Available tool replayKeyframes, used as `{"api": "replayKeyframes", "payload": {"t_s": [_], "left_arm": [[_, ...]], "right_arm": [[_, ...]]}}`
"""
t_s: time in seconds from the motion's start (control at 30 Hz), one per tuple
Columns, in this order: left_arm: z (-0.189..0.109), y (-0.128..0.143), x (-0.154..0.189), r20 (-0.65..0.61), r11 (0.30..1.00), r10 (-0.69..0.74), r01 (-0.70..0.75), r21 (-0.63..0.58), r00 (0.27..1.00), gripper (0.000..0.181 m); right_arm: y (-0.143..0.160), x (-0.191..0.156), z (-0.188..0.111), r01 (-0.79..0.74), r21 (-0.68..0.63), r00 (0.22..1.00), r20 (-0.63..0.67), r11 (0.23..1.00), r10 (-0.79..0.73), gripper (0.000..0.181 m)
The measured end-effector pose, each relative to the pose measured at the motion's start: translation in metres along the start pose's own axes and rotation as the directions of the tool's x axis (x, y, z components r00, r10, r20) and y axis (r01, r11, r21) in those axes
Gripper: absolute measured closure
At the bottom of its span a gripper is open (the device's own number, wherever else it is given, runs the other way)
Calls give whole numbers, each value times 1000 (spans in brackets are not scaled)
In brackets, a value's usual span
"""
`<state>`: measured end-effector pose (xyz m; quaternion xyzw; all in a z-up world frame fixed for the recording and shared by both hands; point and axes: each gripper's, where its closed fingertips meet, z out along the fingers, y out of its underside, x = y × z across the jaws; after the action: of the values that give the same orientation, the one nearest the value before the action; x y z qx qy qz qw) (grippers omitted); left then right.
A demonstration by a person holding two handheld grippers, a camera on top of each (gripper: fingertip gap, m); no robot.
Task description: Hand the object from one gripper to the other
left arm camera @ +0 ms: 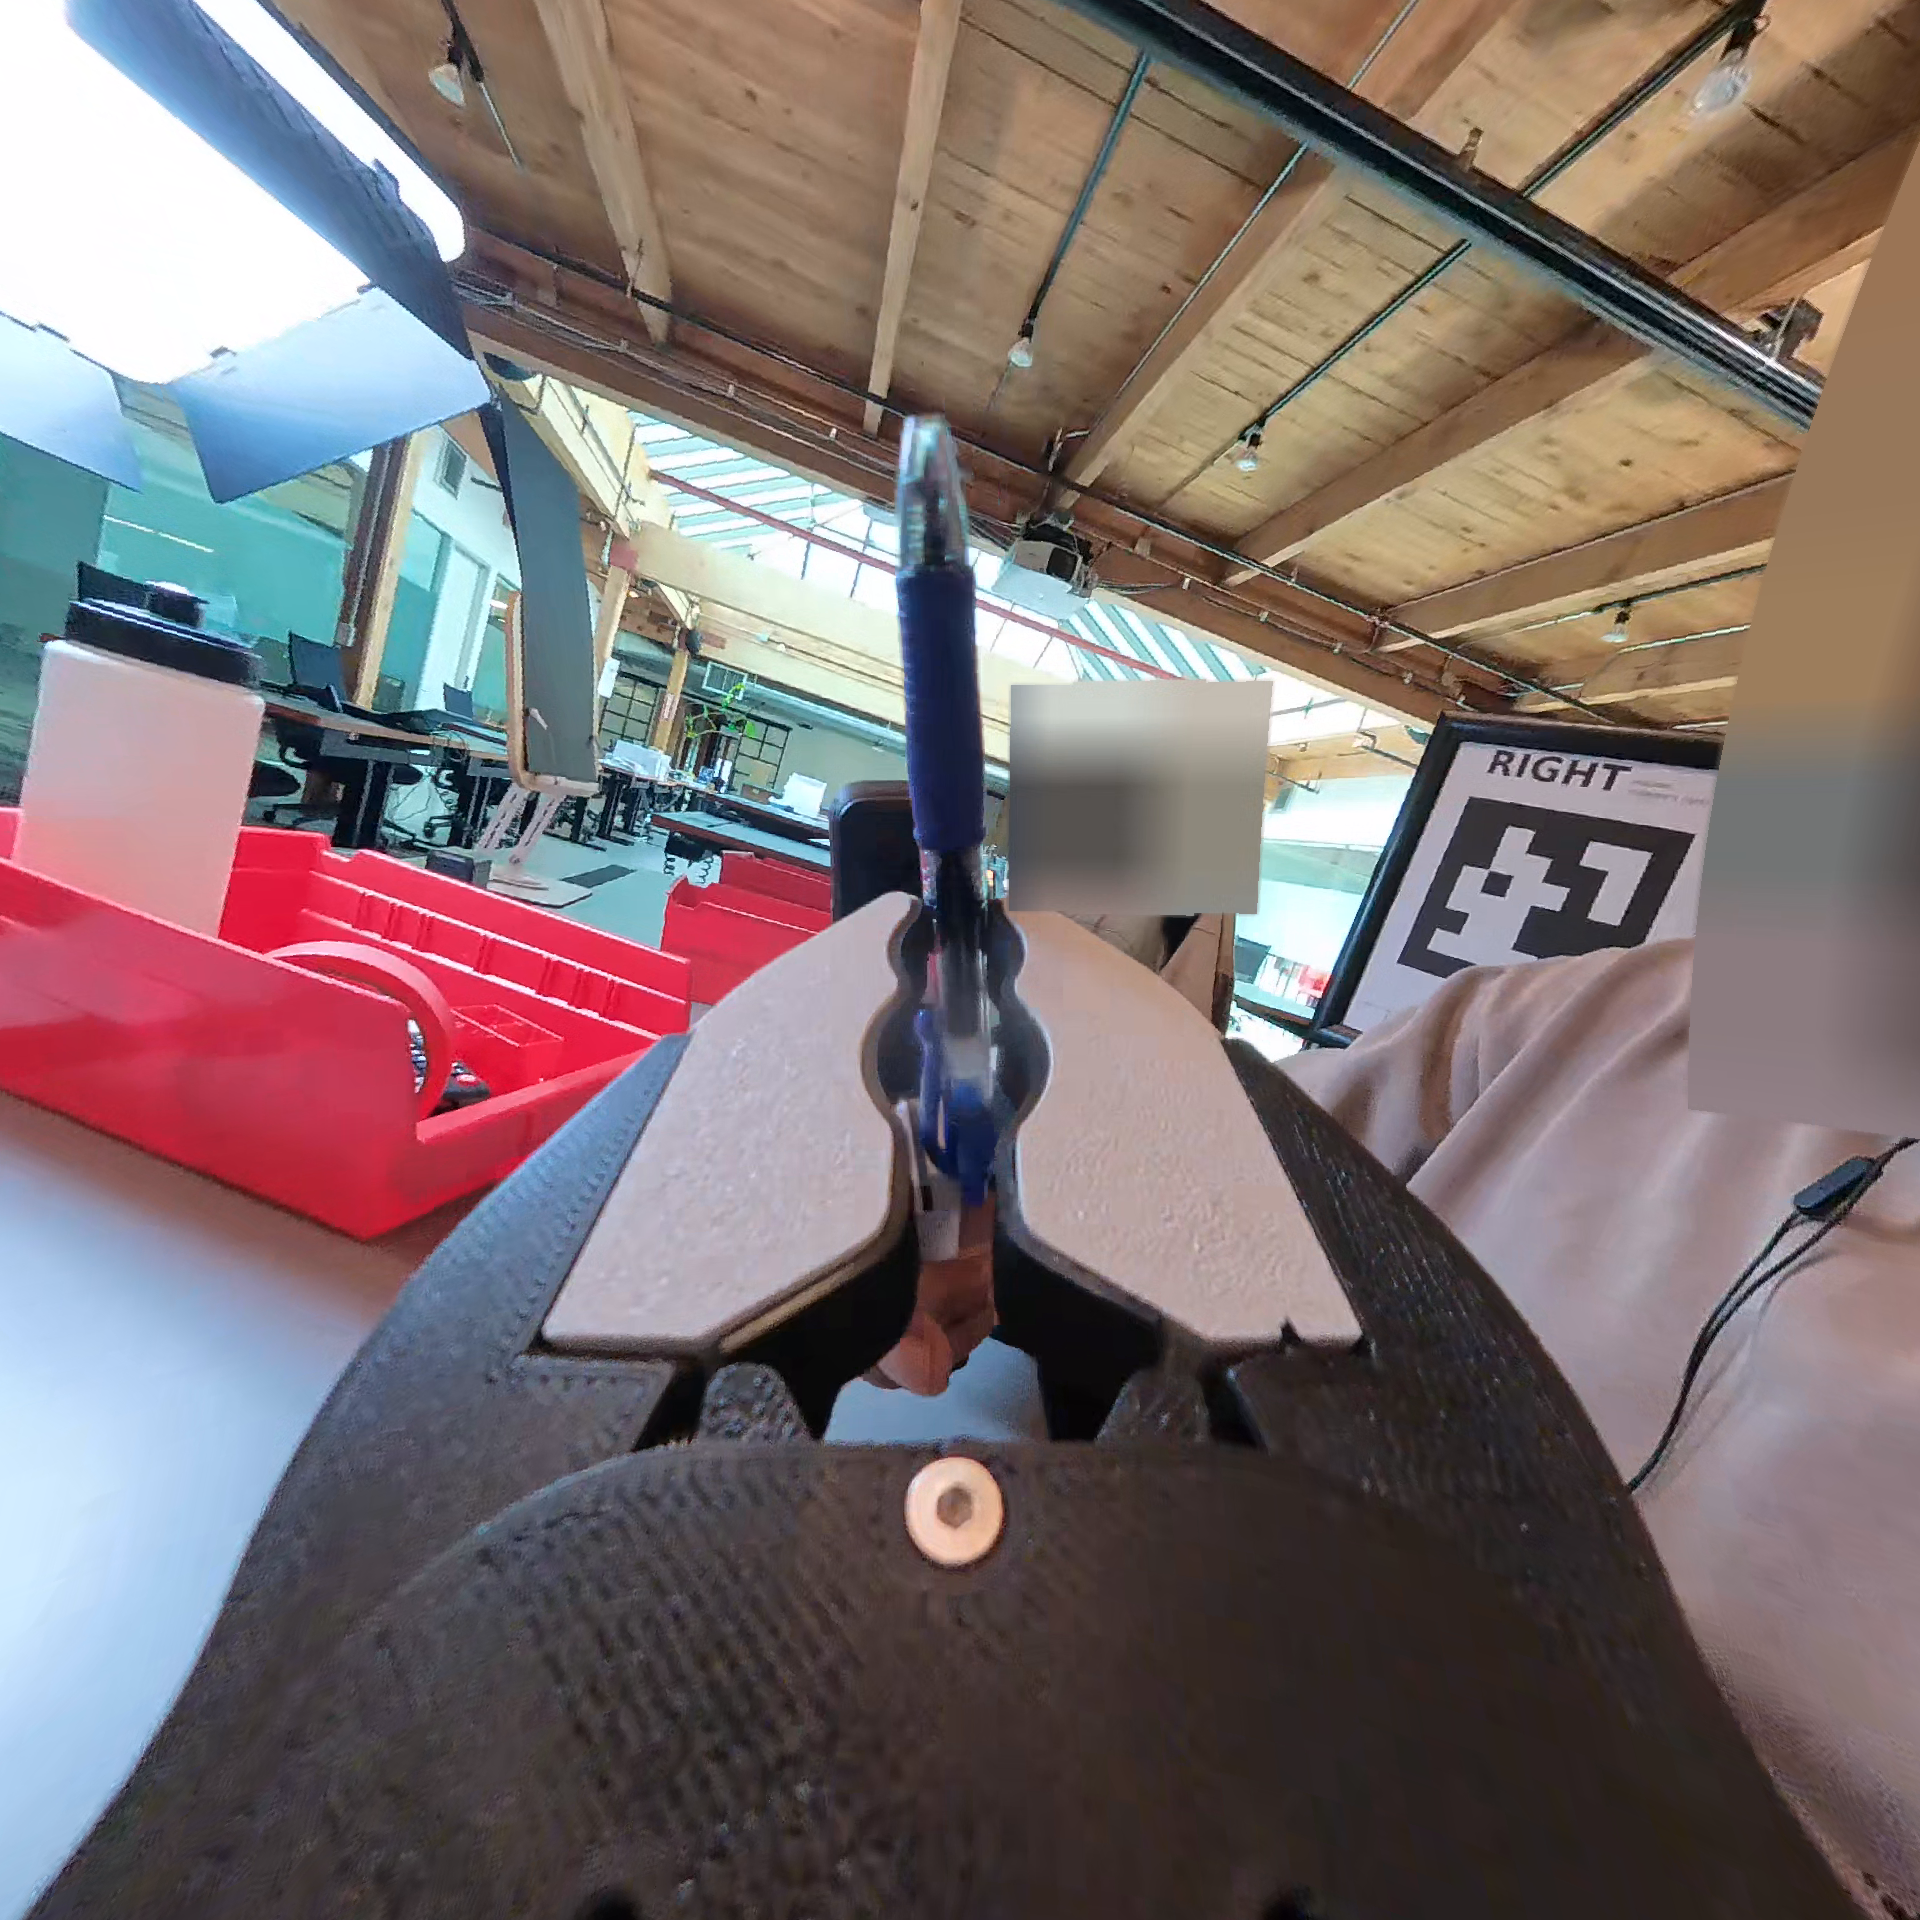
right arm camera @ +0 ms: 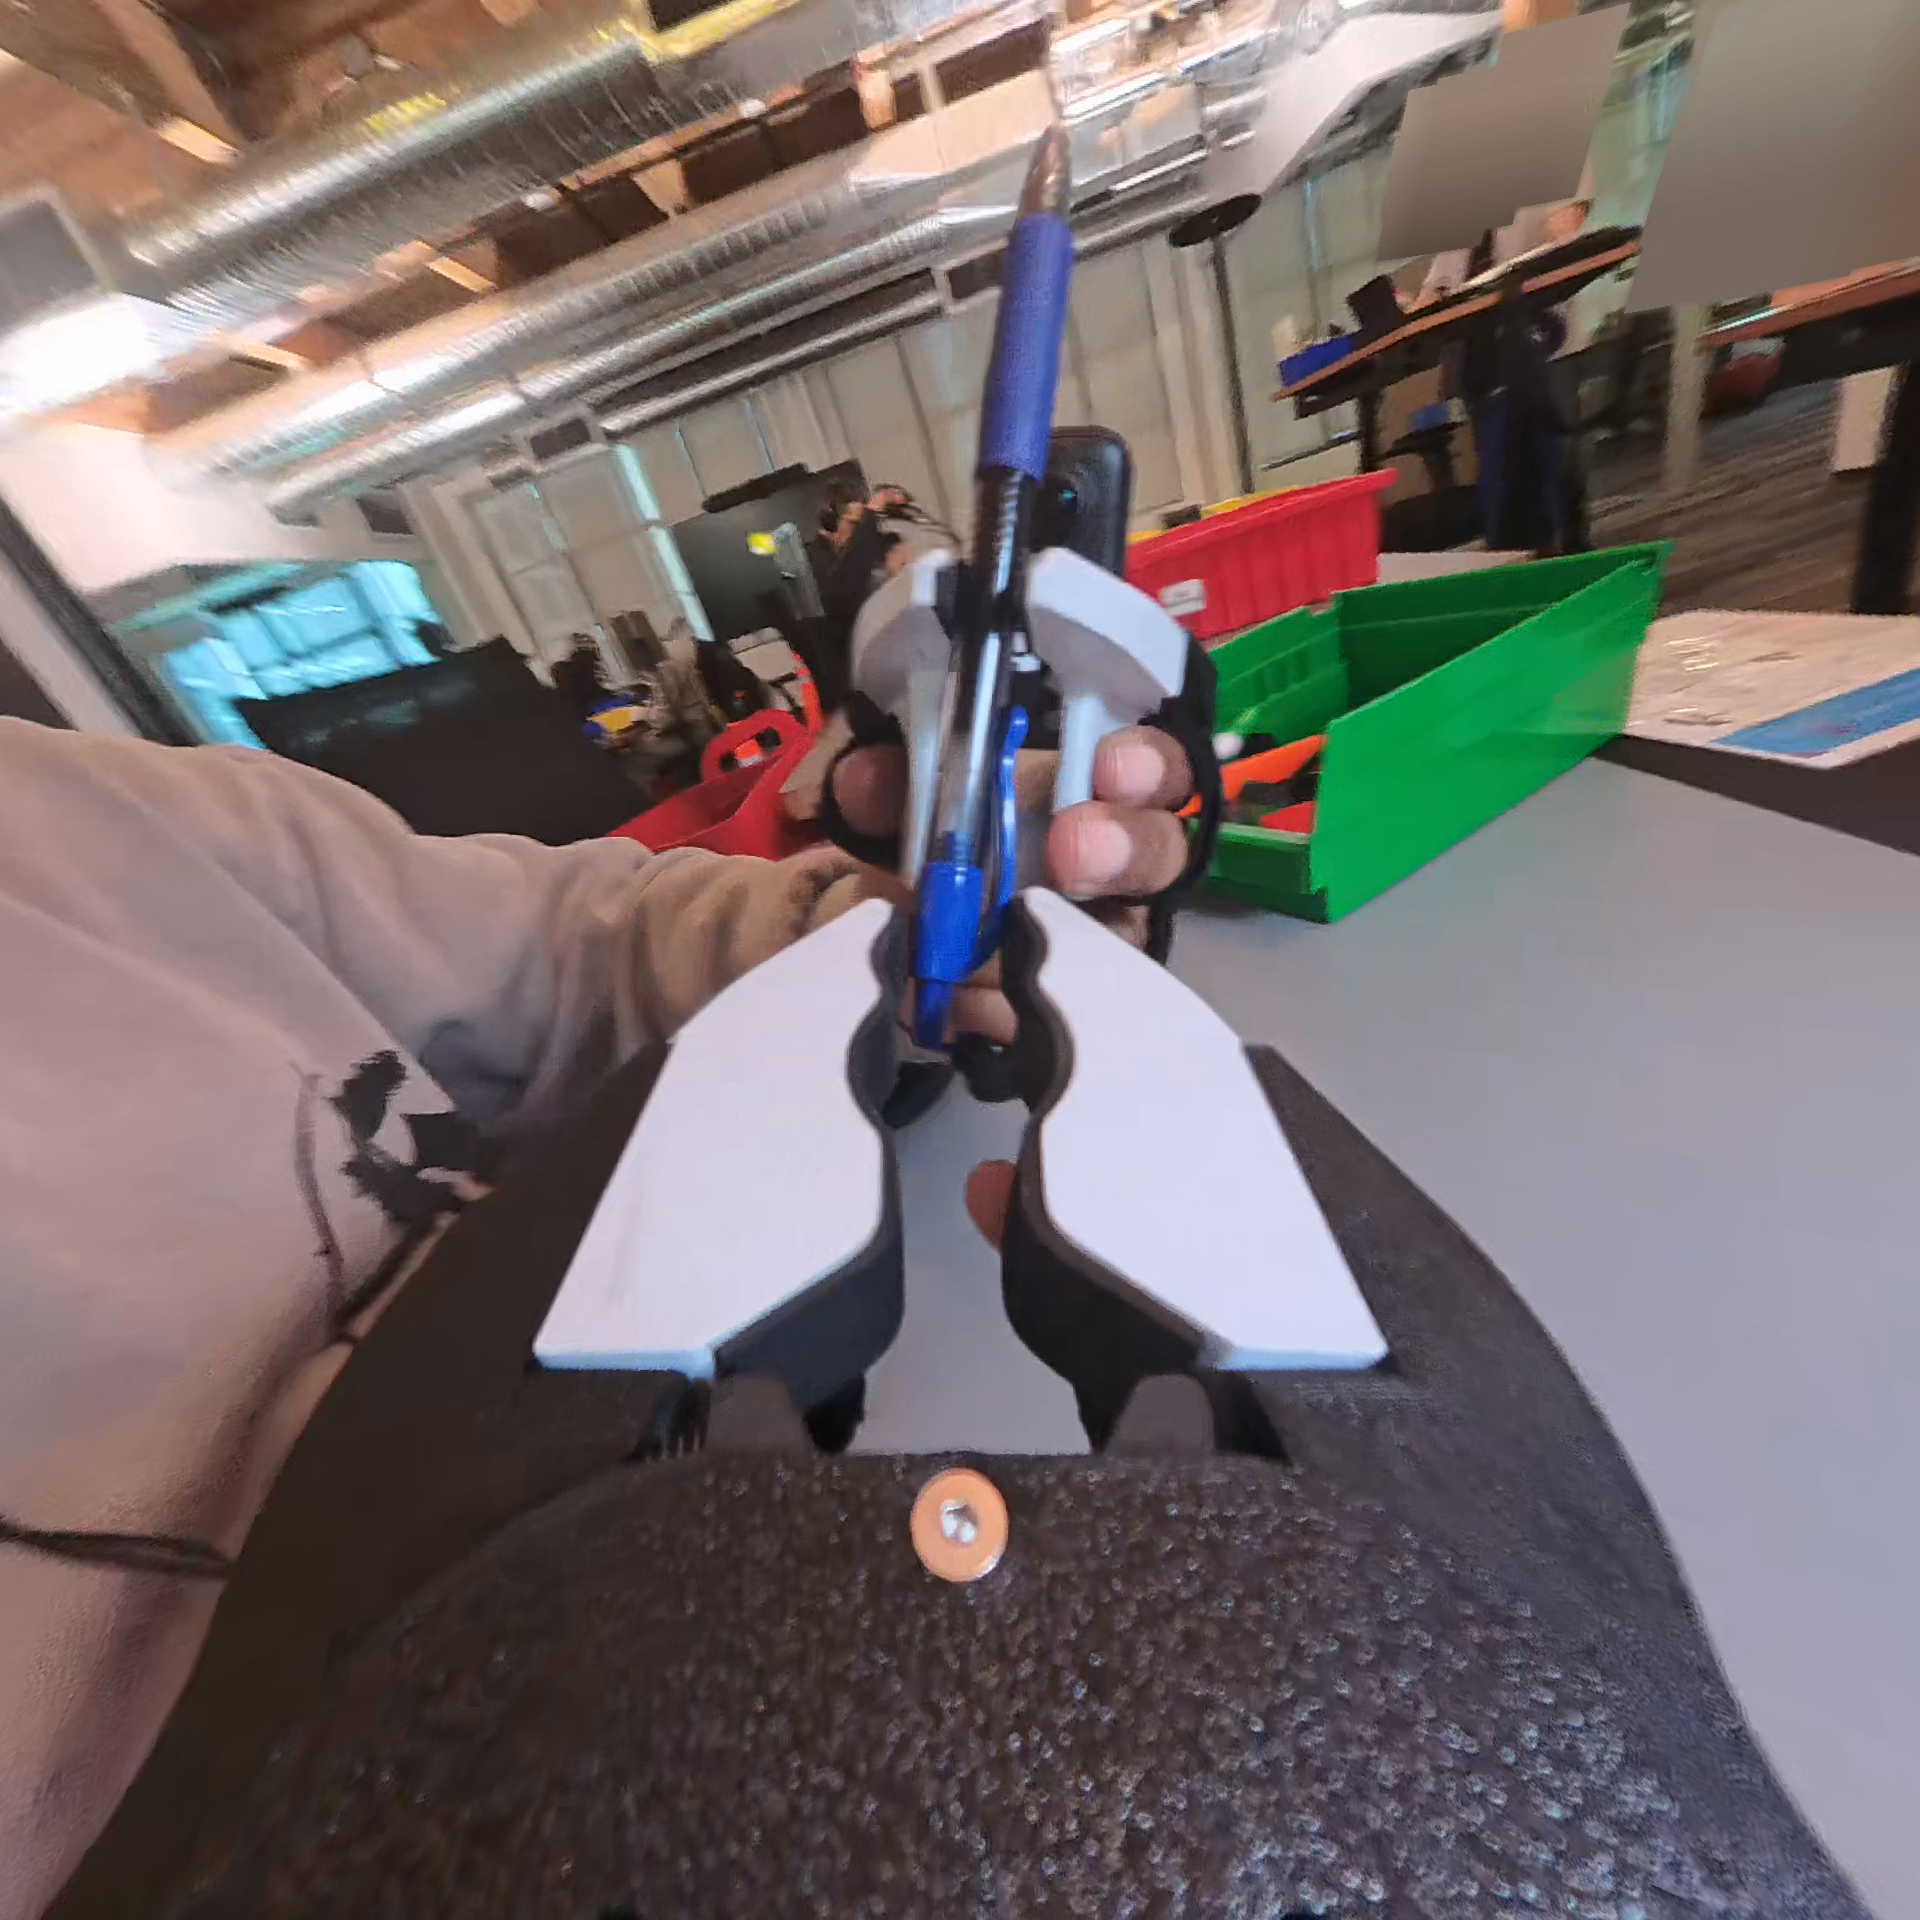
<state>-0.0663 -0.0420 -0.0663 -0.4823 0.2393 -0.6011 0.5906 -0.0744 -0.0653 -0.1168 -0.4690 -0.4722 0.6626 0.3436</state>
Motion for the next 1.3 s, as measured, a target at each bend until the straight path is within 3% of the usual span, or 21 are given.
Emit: {"api": "replayKeyframes", "payload": {"t_s": [0.07,0.17,0.23,0.3,0.4,0.47,0.57,0.63,0.73,0.8,0.87,0.9,0.97,1.03,1.07,1.1,1.17,1.23,1.3], "left_arm": [[-2,0,-3,15,999,8,-7,-37,1000,171],[-13,11,-27,142,974,83,-51,-221,986,169],[-27,15,-49,259,936,172,-75,-345,950,157],[-39,13,-68,373,916,222,-62,-397,901,155],[-44,22,-77,443,924,77,102,-367,893,144],[-35,25,-72,400,938,-161,266,-223,902,143],[-22,23,-68,286,882,-451,471,0,845,139],[-18,23,-70,276,875,-478,480,68,833,139],[-22,26,-77,350,896,-434,437,76,830,162],[-25,25,-75,356,925,-364,379,27,861,169],[-26,20,-71,345,946,-295,322,-24,891,172],[-26,19,-68,340,965,-212,251,-75,916,172],[-25,20,-59,286,973,-36,99,-207,958,171],[-24,22,-45,185,950,149,-89,-299,971,171],[-23,24,-37,123,928,218,-167,-333,968,171],[-22,27,-30,74,905,272,-229,-358,959,171],[-18,32,-14,-13,868,351,-330,-371,936,171],[-13,37,0,-77,813,452,-446,-376,889,171],[-6,44,8,-113,709,583,-572,-412,804,171]], "right_arm": [[-2,8,-4,47,-28,997,-53,999,-48,165],[-7,32,-23,114,-118,970,-200,986,-136,166],[-13,50,-39,242,-206,896,-328,948,-300,166],[-23,65,-54,393,-317,749,-435,863,-500,166],[-37,75,-67,608,-487,407,-486,626,-774,166],[-45,73,-68,689,-580,148,-475,435,-867,166],[-43,68,-62,684,-721,-225,-350,108,-909,166],[-29,70,-52,645,-763,-346,-232,-51,-909,166],[-10,68,-36,635,-754,-401,-131,-172,-907,166],[-2,69,-30,649,-748,-338,-122,-138,-933,163],[12,74,-28,684,-729,-159,-130,-15,-979,158],[23,73,-25,719,-690,-6,-129,85,-992,152],[46,60,-20,722,-584,376,-117,370,-919,142],[58,41,-17,542,-485,748,-94,686,-657,132],[57,30,-16,425,-428,864,-70,797,-498,126],[51,20,-16,317,-368,936,-29,874,-352,121],[41,6,-21,132,-298,991,59,945,-120,123],[38,9,-26,-72,-285,992,75,956,97,126],[37,10,-29,-310,-279,927,121,909,354,125]]}}
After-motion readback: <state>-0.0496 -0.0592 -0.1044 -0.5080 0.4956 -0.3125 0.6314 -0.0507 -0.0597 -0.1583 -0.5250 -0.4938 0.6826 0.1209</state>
